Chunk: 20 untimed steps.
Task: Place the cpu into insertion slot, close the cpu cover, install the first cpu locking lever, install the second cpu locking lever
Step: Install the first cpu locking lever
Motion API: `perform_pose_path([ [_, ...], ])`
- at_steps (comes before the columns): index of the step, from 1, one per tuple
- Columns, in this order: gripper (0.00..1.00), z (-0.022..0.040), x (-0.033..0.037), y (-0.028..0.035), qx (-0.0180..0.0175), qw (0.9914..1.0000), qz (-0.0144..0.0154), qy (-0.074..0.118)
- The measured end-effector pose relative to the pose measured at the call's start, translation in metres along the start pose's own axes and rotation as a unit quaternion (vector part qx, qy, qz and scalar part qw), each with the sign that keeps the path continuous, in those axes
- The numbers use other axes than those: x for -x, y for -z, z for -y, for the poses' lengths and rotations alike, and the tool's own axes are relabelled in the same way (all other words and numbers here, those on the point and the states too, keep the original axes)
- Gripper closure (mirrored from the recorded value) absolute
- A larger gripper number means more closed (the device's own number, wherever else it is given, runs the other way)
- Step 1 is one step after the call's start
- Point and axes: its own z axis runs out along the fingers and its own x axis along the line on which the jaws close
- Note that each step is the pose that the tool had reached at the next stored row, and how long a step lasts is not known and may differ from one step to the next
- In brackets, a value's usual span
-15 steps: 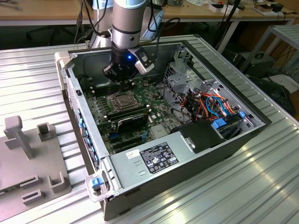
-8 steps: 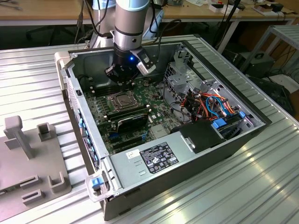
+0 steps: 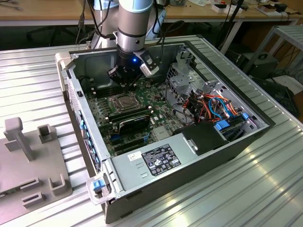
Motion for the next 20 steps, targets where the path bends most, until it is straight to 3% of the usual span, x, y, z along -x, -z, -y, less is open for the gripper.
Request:
perform_pose_path([
  [15, 0.89, 0.0002, 0.0001, -0.0031, 0.0000, 1.00000, 0.0000, 0.000],
  [20, 0.89, -0.0001, 0.0002, -0.0010, 0.0000, 1.00000, 0.0000, 0.000],
])
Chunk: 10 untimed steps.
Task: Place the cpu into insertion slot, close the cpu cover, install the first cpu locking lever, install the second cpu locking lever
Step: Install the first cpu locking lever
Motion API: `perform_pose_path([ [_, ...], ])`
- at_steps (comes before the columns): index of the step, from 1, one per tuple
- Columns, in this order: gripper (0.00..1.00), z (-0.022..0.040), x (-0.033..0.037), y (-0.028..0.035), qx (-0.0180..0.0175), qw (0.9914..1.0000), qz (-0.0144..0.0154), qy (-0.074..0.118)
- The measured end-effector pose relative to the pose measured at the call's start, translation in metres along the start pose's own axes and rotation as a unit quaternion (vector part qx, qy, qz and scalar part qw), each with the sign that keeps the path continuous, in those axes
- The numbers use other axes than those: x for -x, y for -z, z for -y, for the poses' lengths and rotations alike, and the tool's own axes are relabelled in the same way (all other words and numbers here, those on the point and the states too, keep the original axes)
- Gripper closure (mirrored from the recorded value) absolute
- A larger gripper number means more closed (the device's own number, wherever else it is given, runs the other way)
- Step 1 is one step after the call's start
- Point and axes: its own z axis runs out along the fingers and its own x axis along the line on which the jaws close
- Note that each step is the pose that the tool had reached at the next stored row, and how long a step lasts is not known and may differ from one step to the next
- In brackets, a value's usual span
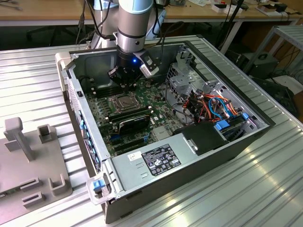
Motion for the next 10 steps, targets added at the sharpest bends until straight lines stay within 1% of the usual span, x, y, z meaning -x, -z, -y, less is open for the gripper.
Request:
perform_pose_path([
  [2, 0.89, -0.0002, 0.0000, 0.0023, 0.0001, 1.00000, 0.0000, 0.000],
  [6, 0.89, -0.0001, 0.0000, 0.0028, 0.0001, 1.00000, 0.0000, 0.000],
  [10, 0.89, 0.0028, 0.0001, 0.0027, 0.0001, 1.00000, -0.0001, 0.000],
])
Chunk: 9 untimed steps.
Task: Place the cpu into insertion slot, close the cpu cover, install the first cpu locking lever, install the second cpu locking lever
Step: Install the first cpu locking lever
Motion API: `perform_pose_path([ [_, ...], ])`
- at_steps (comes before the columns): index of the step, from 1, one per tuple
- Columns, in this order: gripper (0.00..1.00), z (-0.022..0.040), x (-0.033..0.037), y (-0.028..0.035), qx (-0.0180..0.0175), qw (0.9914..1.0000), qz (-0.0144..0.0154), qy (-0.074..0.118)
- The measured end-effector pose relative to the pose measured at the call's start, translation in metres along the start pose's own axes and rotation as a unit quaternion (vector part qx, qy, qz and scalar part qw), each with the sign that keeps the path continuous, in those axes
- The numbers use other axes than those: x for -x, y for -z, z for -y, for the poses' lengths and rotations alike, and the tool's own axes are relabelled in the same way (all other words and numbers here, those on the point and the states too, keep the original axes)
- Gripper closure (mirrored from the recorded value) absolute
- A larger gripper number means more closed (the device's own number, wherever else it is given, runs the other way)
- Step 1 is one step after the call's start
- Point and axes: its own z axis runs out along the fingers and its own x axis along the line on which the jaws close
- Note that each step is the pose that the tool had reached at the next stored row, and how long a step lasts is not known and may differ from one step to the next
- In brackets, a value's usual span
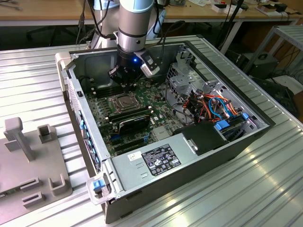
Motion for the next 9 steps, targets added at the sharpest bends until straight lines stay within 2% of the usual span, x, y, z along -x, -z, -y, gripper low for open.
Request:
perform_pose_path([
  [9, 0.89, 0.0007, -0.0002, -0.0048, -0.0005, 1.00000, -0.0002, 0.000],
])
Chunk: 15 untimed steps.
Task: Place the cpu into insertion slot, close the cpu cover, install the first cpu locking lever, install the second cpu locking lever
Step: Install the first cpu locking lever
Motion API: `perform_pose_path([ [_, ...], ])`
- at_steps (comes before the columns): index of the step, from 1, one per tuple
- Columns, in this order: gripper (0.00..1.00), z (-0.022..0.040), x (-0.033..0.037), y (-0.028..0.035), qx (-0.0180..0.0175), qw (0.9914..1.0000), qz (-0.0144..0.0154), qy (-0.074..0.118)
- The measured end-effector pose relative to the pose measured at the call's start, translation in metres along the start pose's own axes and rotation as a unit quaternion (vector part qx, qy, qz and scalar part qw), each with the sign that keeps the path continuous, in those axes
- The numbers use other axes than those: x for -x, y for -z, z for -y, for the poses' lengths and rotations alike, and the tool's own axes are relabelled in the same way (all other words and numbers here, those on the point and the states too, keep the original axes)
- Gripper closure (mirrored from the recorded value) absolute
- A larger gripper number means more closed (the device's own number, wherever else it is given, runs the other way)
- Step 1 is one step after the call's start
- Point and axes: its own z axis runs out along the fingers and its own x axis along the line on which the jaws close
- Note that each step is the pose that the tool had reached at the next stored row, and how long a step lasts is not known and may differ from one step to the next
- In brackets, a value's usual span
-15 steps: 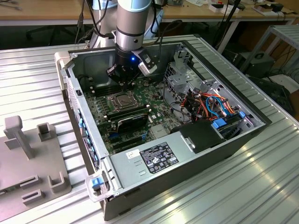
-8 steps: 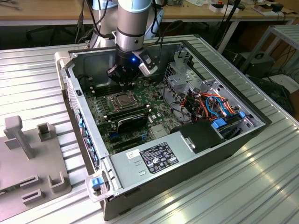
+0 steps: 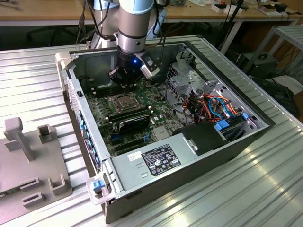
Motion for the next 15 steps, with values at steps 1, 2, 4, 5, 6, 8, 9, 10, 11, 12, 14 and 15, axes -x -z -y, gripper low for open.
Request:
perform_pose_path([
  [1, 0.89, -0.0004, 0.0001, -0.0013, 0.0016, 1.00000, 0.0004, 0.000],
  [2, 0.89, -0.0002, 0.0001, -0.0017, 0.0006, 1.00000, 0.0002, 0.000],
  [4, 0.89, -0.0003, 0.0001, -0.0019, 0.0002, 1.00000, 0.0000, 0.000],
  [5, 0.89, -0.0005, 0.0001, -0.0015, 0.0003, 1.00000, 0.0001, 0.000],
  [6, 0.89, -0.0008, 0.0002, -0.0004, 0.0008, 1.00000, 0.0002, 0.000],
  [8, 0.89, -0.0011, 0.0004, 0.0073, 0.0004, 1.00000, 0.0001, 0.000],
  [9, 0.89, -0.0011, 0.0004, 0.0096, 0.0004, 1.00000, 0.0001, 0.000],
  [10, 0.89, -0.0011, 0.0005, 0.0116, 0.0004, 1.00000, 0.0001, 0.000],
  [11, 0.89, -0.0012, 0.0006, 0.0150, 0.0004, 1.00000, 0.0001, 0.000],
  [12, 0.89, -0.0011, 0.0006, 0.0168, 0.0004, 1.00000, 0.0001, 0.000],
  [14, 0.89, 0.0002, 0.0007, 0.0169, 0.0004, 1.00000, 0.0001, 0.000],
  [15, 0.89, 0.0002, 0.0007, 0.0169, 0.0004, 1.00000, 0.0001, 0.000],
])
